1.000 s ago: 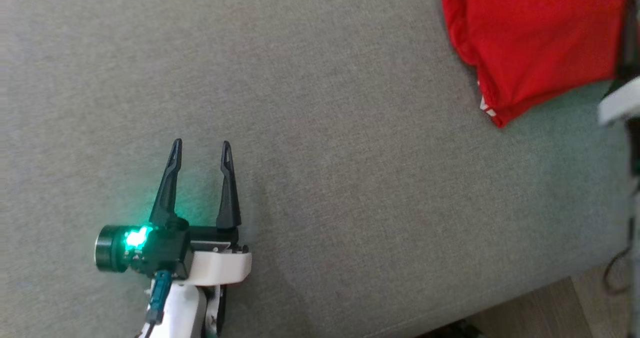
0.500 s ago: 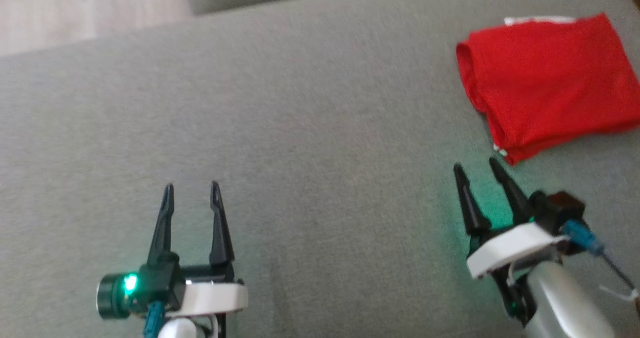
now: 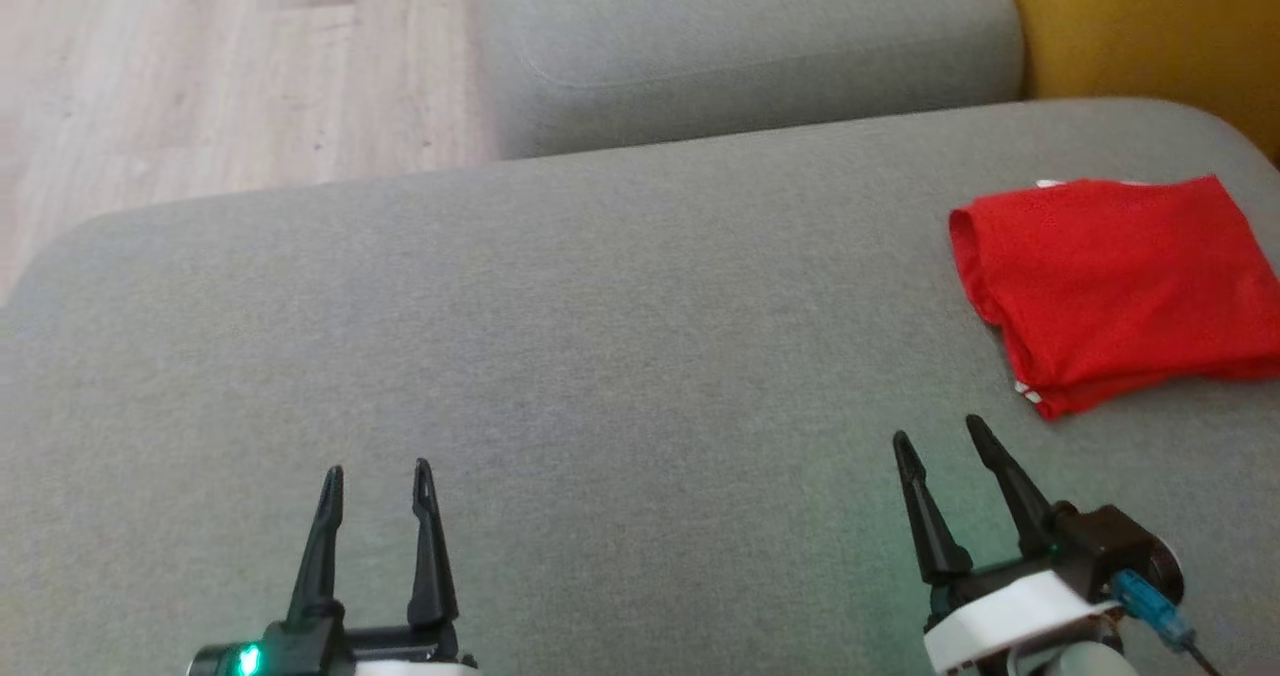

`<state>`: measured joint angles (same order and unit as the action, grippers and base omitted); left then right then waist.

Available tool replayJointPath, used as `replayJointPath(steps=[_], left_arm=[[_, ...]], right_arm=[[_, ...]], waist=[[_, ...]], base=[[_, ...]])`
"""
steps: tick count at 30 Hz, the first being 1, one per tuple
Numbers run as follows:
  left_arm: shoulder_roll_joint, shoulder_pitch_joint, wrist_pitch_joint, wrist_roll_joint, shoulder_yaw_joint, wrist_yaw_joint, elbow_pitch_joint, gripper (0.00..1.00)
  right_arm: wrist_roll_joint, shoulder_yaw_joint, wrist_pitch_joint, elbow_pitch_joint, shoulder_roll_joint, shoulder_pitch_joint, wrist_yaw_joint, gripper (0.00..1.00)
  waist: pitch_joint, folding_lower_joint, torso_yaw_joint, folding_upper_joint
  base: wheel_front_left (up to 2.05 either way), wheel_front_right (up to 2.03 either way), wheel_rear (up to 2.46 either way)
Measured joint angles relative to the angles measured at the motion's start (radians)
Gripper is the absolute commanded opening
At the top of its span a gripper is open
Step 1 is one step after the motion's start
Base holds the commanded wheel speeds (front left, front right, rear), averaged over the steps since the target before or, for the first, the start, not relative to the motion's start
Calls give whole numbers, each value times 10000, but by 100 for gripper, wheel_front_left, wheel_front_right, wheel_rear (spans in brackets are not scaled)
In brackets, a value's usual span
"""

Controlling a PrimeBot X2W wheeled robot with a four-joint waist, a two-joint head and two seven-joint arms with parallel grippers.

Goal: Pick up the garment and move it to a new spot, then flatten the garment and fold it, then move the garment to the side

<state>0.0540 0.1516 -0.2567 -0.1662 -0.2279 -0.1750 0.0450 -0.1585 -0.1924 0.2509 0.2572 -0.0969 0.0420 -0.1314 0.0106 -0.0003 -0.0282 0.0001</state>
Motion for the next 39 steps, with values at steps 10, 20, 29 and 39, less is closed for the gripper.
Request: replayJointPath(steps=[10,20,29,39], left_arm=[[0,4,0,0,27,6,157,100],[0,9,0,79,36,173,458,0],[12,220,102,-510,13,205,1127,0],[46,181,301,-1743,88,447,1231,0]], right_arm=[[194,165,0,-173,201,-23,0,100],[278,263,0,-251,257,-25,0,0],[-288,265,-117,424,255,461,0,0],[-1530,399,-328,424,249,383,0,0]], waist=[[132,3,162,0],[158,3,162,0],[142,3,166,0],[119,3,176,0]], base=[[0,0,0],[0,0,0],[0,0,0],[0,0,0]])
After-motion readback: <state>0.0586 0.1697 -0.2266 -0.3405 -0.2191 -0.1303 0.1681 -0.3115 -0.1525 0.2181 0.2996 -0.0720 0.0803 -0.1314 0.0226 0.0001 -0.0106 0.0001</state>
